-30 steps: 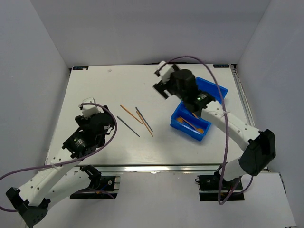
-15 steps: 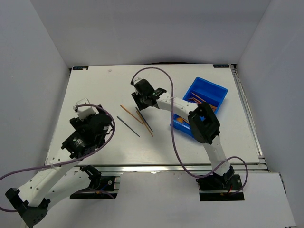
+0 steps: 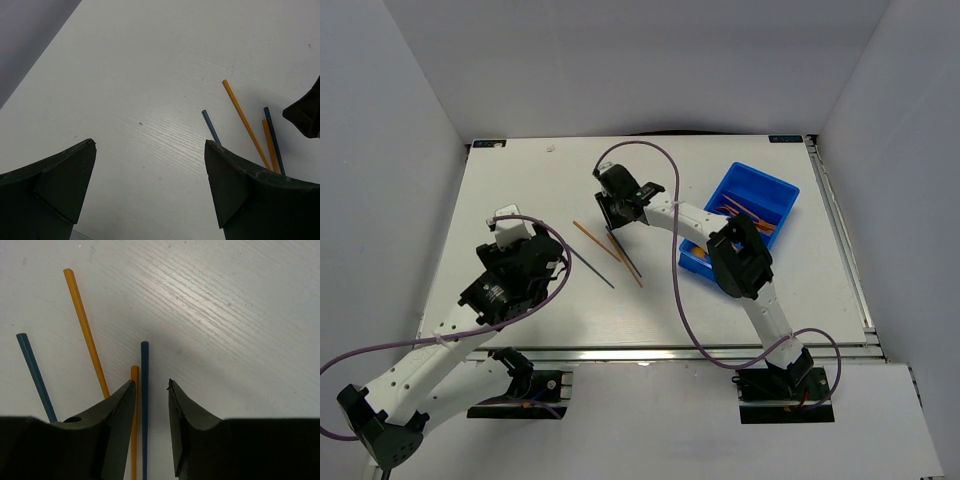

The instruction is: Sort the eating utensils into containers

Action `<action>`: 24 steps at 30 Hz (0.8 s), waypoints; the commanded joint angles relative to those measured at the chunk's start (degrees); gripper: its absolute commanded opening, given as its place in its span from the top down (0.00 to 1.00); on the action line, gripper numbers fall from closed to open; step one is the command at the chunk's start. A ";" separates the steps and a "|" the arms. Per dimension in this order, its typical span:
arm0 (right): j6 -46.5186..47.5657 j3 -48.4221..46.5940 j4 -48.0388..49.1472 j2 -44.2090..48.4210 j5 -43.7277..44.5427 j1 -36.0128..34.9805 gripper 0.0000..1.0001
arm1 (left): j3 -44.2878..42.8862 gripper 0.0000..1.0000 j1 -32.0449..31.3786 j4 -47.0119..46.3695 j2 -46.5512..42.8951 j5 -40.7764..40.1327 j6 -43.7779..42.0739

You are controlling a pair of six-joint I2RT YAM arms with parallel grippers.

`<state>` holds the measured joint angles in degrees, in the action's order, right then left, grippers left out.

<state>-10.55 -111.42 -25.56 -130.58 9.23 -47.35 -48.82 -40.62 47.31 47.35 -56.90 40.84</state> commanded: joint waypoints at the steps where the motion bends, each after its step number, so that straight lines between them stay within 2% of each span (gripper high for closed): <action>1: -1.32 -1.87 0.16 -1.95 -1.06 -0.28 0.62 | -0.93 0.02 0.19 -1.34 -0.42 0.30 -0.85; 24: -0.88 1.82 0.25 -5.12 -0.36 -0.81 0.75 | -0.84 0.02 0.19 -1.61 -0.60 1.09 -1.29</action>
<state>-11.40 -109.93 -25.56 -134.26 8.84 -48.01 -48.82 -40.62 46.26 47.33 -56.05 39.88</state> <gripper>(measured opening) 0.256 0.982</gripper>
